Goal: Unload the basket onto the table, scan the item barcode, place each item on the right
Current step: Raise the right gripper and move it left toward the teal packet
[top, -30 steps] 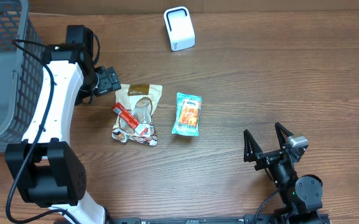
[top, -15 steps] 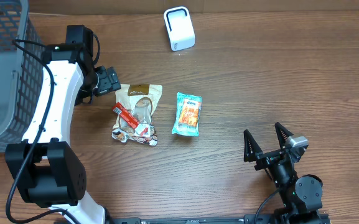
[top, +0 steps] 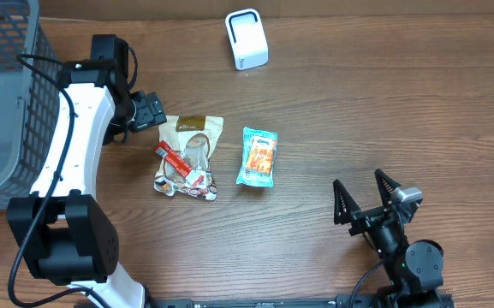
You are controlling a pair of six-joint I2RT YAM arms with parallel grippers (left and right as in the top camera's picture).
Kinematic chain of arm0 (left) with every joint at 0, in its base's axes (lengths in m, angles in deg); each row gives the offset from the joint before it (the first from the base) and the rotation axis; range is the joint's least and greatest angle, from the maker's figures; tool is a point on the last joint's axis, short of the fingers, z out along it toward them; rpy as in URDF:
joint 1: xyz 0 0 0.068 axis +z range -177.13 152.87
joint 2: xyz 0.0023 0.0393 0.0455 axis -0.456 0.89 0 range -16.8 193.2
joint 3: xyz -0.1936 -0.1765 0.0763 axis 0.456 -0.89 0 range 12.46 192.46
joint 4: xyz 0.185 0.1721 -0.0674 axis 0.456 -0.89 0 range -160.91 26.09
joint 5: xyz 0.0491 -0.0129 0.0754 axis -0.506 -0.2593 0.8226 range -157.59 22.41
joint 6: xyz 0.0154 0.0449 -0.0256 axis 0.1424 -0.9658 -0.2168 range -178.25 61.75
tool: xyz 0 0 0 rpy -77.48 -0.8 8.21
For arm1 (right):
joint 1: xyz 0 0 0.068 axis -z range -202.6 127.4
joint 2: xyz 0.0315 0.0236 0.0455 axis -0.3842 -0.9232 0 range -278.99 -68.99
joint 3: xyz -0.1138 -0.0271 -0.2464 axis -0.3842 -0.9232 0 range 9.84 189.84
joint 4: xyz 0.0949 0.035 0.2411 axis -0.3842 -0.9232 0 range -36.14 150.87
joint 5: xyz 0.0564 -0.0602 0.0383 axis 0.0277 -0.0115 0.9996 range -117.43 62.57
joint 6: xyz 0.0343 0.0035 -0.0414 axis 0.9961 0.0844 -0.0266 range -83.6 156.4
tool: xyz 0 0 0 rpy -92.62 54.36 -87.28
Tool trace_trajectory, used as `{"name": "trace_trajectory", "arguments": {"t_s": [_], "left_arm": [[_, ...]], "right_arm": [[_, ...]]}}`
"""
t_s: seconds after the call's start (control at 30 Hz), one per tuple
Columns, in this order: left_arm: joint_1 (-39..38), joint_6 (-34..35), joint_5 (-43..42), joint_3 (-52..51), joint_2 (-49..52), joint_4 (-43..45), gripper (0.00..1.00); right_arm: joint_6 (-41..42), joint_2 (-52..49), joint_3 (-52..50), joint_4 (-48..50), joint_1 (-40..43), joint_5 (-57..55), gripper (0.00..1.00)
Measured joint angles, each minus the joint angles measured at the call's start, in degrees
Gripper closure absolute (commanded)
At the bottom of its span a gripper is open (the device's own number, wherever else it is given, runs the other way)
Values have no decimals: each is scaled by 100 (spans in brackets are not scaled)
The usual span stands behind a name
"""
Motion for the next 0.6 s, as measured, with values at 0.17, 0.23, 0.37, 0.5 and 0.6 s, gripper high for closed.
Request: {"name": "trace_trajectory", "arguments": {"t_s": [0.17, 0.23, 0.37, 0.5, 0.6], "left_arm": [[0, 2, 0, 0, 0, -2, 1], [0, 2, -2, 0, 0, 0, 0], [0, 2, 0, 0, 0, 0, 0], [0, 0, 17, 0, 0, 15, 0], [0, 0, 22, 0, 0, 11, 0]], "right_arm": [[122, -20, 369, -647, 0, 74, 0], [155, -101, 767, -898, 0, 83, 0], [195, -664, 2090, -1663, 0, 85, 0], [205, -1613, 3523, -2422, 0, 114, 0], [210, -2544, 4660, -3178, 0, 234, 0]]}}
